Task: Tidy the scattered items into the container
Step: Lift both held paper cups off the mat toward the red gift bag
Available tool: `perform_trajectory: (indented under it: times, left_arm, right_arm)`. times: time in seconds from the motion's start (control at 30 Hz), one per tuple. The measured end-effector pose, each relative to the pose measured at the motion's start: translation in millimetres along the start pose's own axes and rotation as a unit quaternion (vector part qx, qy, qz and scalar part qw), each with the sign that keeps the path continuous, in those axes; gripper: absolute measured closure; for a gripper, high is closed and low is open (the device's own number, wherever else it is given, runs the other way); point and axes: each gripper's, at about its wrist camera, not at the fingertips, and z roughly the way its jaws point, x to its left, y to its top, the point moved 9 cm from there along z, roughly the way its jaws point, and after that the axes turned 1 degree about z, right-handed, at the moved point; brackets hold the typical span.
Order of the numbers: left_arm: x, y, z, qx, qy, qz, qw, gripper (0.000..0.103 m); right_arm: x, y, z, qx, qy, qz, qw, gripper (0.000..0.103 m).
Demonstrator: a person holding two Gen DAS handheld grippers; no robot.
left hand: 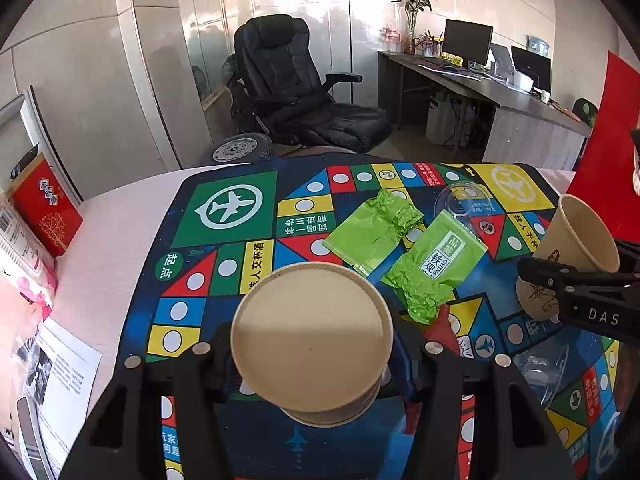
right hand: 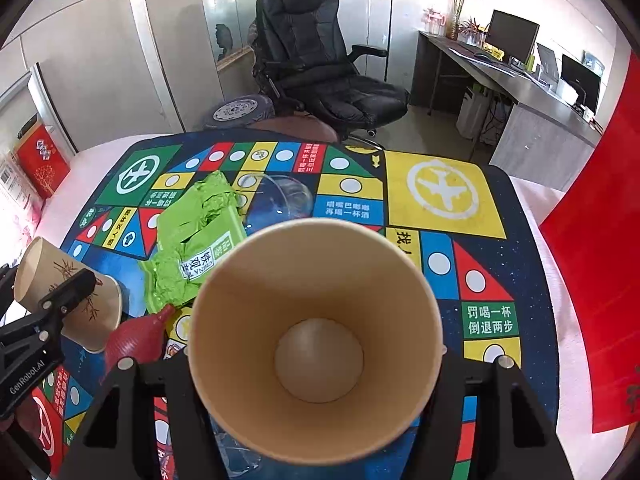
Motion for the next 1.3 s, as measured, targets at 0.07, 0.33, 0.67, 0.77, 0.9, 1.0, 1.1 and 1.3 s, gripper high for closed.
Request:
perform_trajectory:
  times: [0.07,0.33,0.67,0.77,0.9,1.0,1.1,1.3]
  left_arm:
    - [2,2,-2,-0.003,0.004,0.001,1.0,0.041]
    - [9,1,-4,0.001,0.007,-0.005,1.0,0.041]
    - [16,2,-15,-0.006,0.011,-0.014,0.9998,0.041]
    - [17,2,-17,-0.006,0.011,-0.014,0.9998,0.041]
    - [17,-1,-18,-0.002,0.013,-0.015,0.9998,0.041]
    - [19,-2,-19,0.0,0.014,-0.017,0.9998,0.041]
    - [19,2,-24,-0.004,0.014,-0.015,0.9998,0.041]
    - [21,27,-53,-0.029,0.01,-0.022,0.9993,0.041]
  right_arm:
    - [-2,0,-1,-0.002,-0.001,0.002,1.0,0.036]
    - [-10,-1,-7,-0.005,-0.001,0.014,1.0,0.036]
    - [-13,-1,-19,-0.014,-0.002,0.016,1.0,0.037]
    - [-12,-1,-22,-0.015,-0.002,0.014,1.0,0.037]
    - [-10,-2,-22,-0.011,-0.002,0.012,1.0,0.037]
    - [-9,-1,-23,-0.011,-0.002,0.009,1.0,0.037]
    - [-9,1,-29,-0.015,-0.004,0.009,1.0,0.037]
    - [-11,16,-58,-0.036,-0.01,0.014,0.999,0.037]
